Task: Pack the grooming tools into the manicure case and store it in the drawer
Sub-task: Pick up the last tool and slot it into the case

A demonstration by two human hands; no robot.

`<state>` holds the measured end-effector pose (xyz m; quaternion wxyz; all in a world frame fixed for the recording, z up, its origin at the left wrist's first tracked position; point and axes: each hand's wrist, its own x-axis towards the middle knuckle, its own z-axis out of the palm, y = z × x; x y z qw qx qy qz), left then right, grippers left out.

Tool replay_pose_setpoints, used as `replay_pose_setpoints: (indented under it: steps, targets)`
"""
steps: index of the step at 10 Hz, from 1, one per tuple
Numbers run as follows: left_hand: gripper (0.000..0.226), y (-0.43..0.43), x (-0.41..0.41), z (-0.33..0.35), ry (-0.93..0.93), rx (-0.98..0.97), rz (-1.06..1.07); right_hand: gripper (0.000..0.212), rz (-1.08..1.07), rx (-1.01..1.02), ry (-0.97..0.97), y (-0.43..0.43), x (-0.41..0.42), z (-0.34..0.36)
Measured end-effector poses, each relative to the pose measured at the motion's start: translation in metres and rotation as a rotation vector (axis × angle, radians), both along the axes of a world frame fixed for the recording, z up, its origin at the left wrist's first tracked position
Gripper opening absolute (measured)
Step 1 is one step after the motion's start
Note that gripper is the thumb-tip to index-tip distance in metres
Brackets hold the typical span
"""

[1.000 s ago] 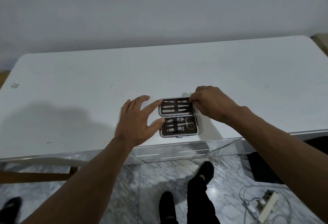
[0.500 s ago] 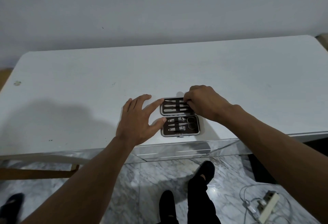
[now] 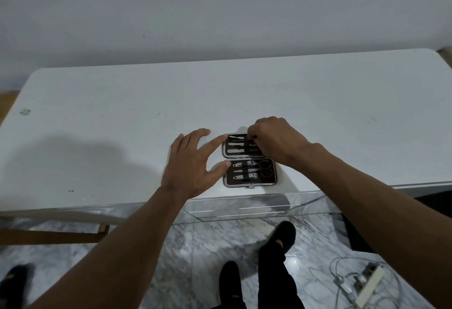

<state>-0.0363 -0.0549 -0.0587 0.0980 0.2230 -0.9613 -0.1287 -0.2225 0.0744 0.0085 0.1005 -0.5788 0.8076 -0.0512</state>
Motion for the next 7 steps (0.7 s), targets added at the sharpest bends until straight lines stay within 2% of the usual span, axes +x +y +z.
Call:
replay_pose_setpoints:
  steps: [2,7]
  targets:
    - [0.060,0.000,0.000,0.000,0.007,0.006,0.003,0.024,-0.040,-0.035,-0.007,-0.003,0.002,-0.002]
    - [0.059,0.001,0.001,0.002,0.013,-0.003,0.000,0.023,-0.202,-0.114,-0.175,0.011,0.009,0.005]
